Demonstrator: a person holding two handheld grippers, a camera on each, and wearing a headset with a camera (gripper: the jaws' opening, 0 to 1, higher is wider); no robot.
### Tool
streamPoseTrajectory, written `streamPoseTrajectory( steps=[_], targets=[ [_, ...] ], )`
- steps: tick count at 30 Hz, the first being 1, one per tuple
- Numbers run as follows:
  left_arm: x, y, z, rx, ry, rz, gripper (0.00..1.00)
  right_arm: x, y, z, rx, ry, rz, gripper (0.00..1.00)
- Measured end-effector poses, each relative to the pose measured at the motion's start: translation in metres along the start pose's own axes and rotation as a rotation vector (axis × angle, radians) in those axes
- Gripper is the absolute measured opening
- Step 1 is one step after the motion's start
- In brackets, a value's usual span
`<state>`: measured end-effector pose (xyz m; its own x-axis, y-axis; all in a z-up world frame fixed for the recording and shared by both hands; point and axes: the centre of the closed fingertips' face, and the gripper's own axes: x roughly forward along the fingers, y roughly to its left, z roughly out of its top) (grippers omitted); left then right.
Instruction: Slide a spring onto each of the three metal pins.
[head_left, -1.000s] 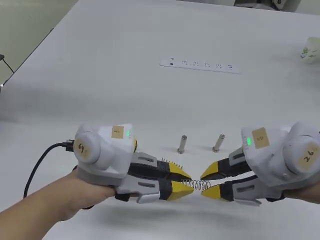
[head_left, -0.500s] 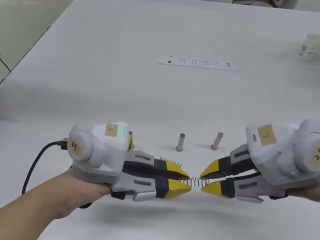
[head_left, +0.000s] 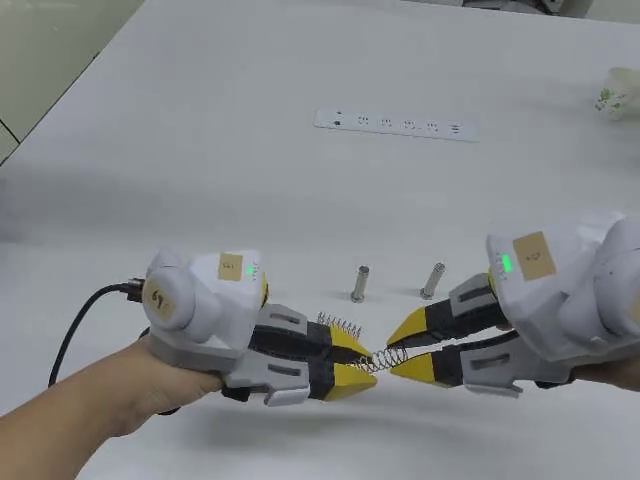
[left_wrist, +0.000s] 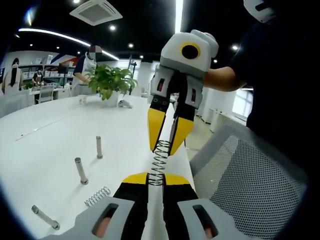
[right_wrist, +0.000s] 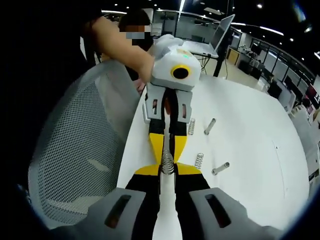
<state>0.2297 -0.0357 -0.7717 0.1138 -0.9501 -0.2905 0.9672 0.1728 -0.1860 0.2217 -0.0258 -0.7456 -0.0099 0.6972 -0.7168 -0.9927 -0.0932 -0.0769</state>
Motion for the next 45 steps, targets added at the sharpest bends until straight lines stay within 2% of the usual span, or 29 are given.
streamPoseTrajectory(
  steps=[2, 4, 12, 18, 25, 34, 45],
  targets=[
    [-0.002, 0.001, 0.001, -0.001, -0.004, 0.005, 0.02, 0.003, 0.0, 0.009, 0.012, -0.038, 0.0, 0.07],
    [-0.002, 0.001, 0.001, 0.001, -0.003, 0.007, 0.02, 0.004, 0.0, 0.012, 0.012, -0.045, -0.001, 0.07],
    [0.001, 0.001, -0.003, 0.014, 0.027, 0.01, 0.02, 0.012, 0.001, 0.016, -0.001, -0.026, 0.012, 0.07],
    [0.002, 0.0, -0.001, 0.017, 0.027, 0.008, 0.02, 0.017, -0.001, 0.027, 0.013, -0.062, 0.026, 0.07],
    [0.002, 0.001, 0.0, 0.015, 0.03, 0.017, 0.02, 0.018, -0.001, 0.028, 0.019, -0.077, 0.016, 0.06],
    [0.002, 0.001, -0.001, 0.002, 0.031, 0.029, 0.03, 0.016, 0.001, 0.028, 0.004, -0.043, 0.018, 0.06],
    [-0.004, 0.008, 0.006, -0.023, -0.008, 0.072, 0.07, 0.013, -0.004, 0.026, -0.009, -0.025, 0.002, 0.06]
  ],
)
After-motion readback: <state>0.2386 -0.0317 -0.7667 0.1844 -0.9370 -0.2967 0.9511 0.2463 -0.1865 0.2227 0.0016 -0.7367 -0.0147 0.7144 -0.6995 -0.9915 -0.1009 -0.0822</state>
